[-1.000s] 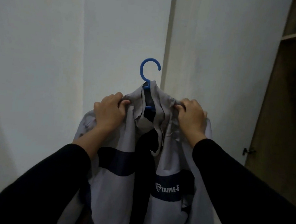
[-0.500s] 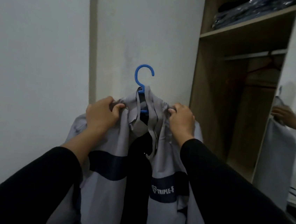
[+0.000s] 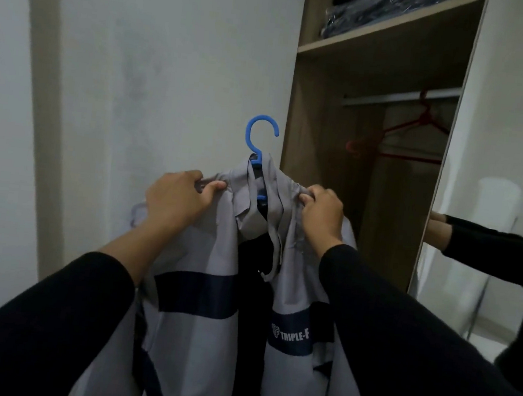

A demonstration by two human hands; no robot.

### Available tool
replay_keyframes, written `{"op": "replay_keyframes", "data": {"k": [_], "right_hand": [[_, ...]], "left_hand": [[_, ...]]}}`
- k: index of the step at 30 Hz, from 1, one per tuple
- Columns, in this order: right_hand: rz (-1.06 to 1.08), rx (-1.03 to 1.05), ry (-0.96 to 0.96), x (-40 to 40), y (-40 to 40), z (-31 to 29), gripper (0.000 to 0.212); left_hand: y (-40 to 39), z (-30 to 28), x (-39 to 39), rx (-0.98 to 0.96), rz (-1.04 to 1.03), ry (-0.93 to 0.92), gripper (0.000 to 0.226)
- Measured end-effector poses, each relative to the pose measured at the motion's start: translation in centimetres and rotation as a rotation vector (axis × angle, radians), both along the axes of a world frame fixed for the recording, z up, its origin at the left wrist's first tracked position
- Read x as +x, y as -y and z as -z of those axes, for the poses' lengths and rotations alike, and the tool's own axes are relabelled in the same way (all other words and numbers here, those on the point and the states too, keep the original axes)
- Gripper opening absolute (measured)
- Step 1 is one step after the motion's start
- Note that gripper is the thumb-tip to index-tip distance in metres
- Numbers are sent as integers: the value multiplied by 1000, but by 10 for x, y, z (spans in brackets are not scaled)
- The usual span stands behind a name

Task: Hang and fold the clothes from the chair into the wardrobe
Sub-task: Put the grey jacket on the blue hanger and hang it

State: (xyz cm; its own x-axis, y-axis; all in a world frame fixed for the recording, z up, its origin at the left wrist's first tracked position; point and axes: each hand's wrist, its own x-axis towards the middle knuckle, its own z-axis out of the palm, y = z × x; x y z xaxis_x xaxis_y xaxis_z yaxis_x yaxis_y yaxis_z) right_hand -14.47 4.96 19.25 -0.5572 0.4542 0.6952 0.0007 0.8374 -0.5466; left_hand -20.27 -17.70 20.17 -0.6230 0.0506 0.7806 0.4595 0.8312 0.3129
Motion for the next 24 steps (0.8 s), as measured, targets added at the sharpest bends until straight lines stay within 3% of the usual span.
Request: {"op": "replay_keyframes", "data": {"k": [9, 20, 24], "right_hand": [[63, -57, 13, -60, -35, -20, 18], [267, 197, -130, -147, -17, -106, 39], [315, 47, -135, -173, -15, -121, 34]], "left_hand": [[-50, -14, -76, 93, 65, -61, 45], [-105, -65, -173, 122, 186, -134, 43], [-122, -61, -190, 106, 228, -130, 43]]}}
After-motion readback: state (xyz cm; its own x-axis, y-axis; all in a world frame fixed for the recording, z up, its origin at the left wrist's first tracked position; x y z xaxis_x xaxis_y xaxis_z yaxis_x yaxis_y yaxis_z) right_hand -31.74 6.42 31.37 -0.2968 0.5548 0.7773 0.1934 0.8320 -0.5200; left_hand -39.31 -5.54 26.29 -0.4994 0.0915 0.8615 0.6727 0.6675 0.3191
